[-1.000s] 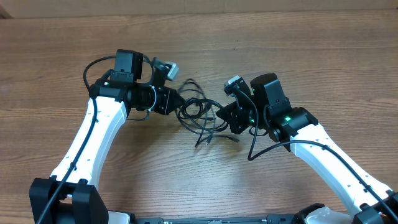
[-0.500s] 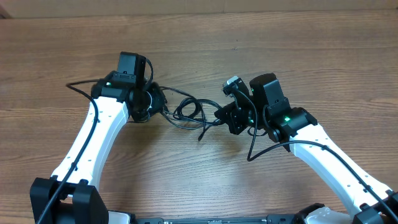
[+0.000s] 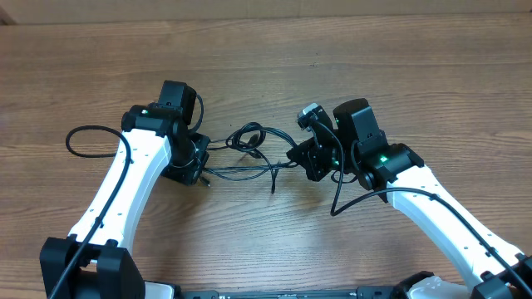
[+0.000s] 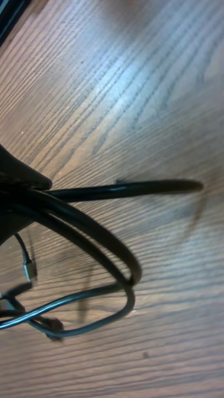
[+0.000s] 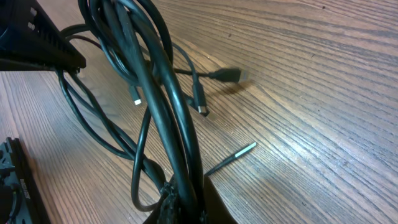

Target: Untangle cables

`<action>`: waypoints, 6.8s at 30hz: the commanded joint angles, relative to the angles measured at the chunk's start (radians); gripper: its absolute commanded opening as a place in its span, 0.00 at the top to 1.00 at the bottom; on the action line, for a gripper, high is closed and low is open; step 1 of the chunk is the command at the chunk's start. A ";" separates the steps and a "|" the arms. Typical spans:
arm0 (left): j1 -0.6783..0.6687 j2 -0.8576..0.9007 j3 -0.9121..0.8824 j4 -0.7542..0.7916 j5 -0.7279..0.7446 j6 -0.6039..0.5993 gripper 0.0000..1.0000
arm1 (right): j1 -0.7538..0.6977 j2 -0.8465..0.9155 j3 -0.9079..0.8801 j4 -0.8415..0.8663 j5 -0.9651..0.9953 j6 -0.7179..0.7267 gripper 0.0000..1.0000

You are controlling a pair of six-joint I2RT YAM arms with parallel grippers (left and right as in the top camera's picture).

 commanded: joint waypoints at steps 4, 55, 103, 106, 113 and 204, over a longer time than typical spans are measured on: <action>0.019 -0.015 0.021 -0.057 -0.122 -0.160 0.95 | -0.010 0.000 0.016 -0.002 0.033 -0.009 0.96; 0.019 -0.015 0.021 -0.175 -0.377 -0.224 0.01 | -0.010 0.000 0.016 -0.005 0.033 -0.009 0.96; -0.092 0.007 0.019 0.272 0.417 1.727 0.03 | -0.010 0.000 0.016 -0.005 0.033 -0.008 0.96; -0.096 0.007 0.019 0.283 0.410 1.785 0.07 | -0.010 0.000 0.016 -0.005 0.033 -0.008 0.96; -0.096 0.007 0.008 0.338 0.392 1.878 0.15 | -0.010 0.000 0.016 -0.005 0.033 -0.005 0.96; 0.182 -0.171 -0.040 0.534 0.686 0.278 0.96 | -0.010 0.000 0.016 0.037 -0.236 0.060 0.00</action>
